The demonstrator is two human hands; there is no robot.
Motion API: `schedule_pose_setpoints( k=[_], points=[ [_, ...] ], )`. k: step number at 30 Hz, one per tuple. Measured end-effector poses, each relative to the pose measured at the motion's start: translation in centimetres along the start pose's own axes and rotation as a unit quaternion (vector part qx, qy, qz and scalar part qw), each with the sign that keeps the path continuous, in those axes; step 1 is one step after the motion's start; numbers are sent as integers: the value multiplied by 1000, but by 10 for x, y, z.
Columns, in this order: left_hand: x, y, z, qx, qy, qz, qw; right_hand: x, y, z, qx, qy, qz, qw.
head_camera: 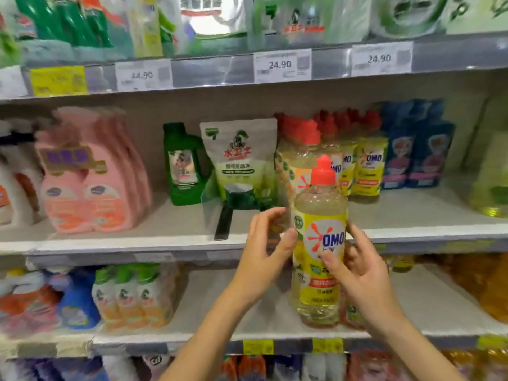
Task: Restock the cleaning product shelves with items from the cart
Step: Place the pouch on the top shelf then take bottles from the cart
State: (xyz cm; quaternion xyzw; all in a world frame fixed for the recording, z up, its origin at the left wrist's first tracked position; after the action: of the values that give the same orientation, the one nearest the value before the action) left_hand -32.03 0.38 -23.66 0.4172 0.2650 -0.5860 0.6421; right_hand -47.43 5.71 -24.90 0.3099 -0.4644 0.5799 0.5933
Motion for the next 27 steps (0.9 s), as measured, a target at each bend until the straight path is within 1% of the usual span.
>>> schedule_pose_setpoints(
  k=[4,6,8,9,10,13,17,23,27],
  points=[
    [3,-25,42,-4,-69,28,997,13,42,30,-59,39,-16,997],
    [5,-31,57,-36,-106,53,992,22,57,44,-71,67,-31,995],
    [12,-32,68,-72,-126,70,987,27,76,59,-96,77,-41,992],
    [16,-33,72,-75,-121,72,987,27,84,67,-104,78,-38,991],
    [18,-36,76,-61,-102,67,991,28,91,75,-107,79,-33,991],
    [34,-49,80,3,-40,52,998,25,108,100,-117,72,-27,990],
    [45,-50,85,20,-11,20,1000,10,122,126,-126,66,-39,989],
    [57,-56,88,62,17,-3,998,-13,115,130,-96,52,-74,991],
    [63,-58,87,81,31,-20,996,-14,108,134,-47,47,-99,993]
  ],
)
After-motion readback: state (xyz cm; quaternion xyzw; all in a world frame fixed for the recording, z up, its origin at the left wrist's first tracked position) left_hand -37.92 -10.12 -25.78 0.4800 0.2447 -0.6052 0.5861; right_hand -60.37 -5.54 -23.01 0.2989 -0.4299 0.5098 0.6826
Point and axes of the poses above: each hand's wrist, its own z-axis towards the middle knuckle, its own y-axis out of the back of the hand, x = y × z, the point moved 8 cm from there along z, towards the middle knuckle, and after that the axes turned 3 degrees about -x, right-handed, at the moved point
